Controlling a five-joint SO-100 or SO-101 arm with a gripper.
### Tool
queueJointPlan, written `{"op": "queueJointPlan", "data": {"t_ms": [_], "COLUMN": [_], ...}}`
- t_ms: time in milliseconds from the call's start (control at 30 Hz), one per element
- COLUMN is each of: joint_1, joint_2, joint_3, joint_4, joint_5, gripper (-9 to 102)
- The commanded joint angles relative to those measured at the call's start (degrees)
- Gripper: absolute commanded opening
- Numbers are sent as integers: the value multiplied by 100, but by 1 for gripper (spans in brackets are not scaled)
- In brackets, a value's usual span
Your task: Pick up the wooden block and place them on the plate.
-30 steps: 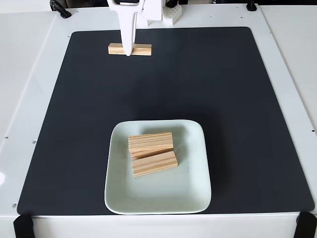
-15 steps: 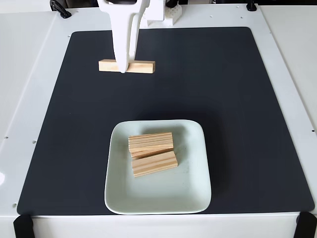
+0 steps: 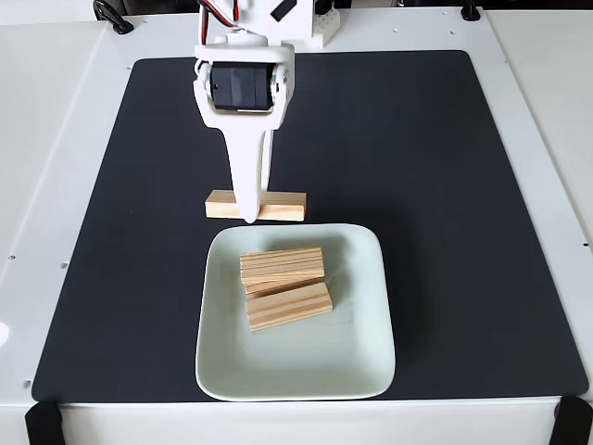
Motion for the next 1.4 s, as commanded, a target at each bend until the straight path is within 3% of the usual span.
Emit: {"op": "queueJointPlan", "data": {"t_ms": [0,433,667,900,1367], "joint_1": [-114,-281,-404,-404,-316], "joint_2": [-229,-501,-475,-431,-519], "joint_3": [-844,-1011,-1090,-1099,-984], "joint_4": [18,44,483,185,378], "joint_5": [62,369,527,563,527], "gripper": [0,-1,-1,-1,0]}}
